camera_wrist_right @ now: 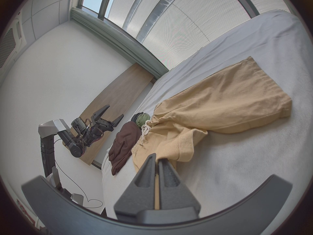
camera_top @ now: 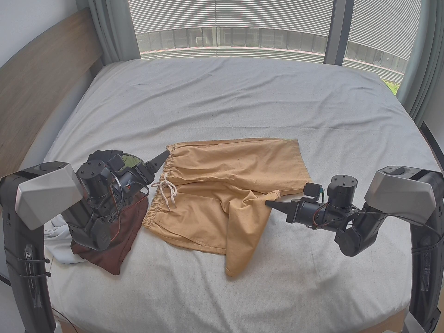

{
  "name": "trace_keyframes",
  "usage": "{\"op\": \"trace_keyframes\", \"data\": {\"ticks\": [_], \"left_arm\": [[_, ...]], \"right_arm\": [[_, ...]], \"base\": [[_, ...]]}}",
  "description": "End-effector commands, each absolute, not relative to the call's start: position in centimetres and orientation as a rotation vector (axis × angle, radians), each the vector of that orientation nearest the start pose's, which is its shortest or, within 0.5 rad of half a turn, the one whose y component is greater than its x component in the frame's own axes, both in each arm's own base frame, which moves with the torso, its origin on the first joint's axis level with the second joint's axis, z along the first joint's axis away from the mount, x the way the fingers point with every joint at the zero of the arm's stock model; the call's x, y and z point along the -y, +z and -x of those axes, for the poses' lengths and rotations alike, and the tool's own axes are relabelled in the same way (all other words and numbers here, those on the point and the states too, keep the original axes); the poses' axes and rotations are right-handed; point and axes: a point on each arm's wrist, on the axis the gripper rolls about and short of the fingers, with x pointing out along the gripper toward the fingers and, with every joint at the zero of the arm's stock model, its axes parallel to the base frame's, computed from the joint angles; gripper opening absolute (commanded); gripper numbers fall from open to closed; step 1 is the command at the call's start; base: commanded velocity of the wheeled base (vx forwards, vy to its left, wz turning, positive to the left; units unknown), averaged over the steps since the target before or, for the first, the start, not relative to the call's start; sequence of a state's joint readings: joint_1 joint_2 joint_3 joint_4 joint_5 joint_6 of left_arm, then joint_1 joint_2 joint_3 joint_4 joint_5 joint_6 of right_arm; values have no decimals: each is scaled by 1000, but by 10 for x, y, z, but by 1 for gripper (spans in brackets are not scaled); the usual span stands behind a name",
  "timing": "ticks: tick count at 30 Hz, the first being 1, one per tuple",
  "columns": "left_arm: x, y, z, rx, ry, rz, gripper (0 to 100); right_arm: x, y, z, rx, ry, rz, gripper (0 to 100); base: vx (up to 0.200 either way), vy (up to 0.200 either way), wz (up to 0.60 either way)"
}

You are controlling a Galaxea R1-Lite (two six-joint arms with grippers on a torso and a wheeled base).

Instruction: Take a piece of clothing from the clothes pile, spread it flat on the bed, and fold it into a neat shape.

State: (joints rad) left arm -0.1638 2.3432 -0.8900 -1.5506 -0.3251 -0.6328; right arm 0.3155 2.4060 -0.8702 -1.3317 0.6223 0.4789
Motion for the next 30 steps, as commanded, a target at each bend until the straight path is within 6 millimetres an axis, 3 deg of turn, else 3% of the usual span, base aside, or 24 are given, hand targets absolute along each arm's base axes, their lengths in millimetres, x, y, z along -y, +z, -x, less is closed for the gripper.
{"op": "trace_keyframes", "data": {"ticks": [1,14,30], "left_arm": [[73,59,-399,-62,-502,612,100],[74,54,-400,-73,-499,613,100],[74,52,-401,-77,-498,614,100]], "right_arm": [[-158,-4,-394,-448,898,-467,0],[-208,-39,-422,-455,981,-450,0],[-232,-41,-425,-424,1032,-444,0]], "base": [[0,0,0],[0,0,0],[0,0,0]]}}
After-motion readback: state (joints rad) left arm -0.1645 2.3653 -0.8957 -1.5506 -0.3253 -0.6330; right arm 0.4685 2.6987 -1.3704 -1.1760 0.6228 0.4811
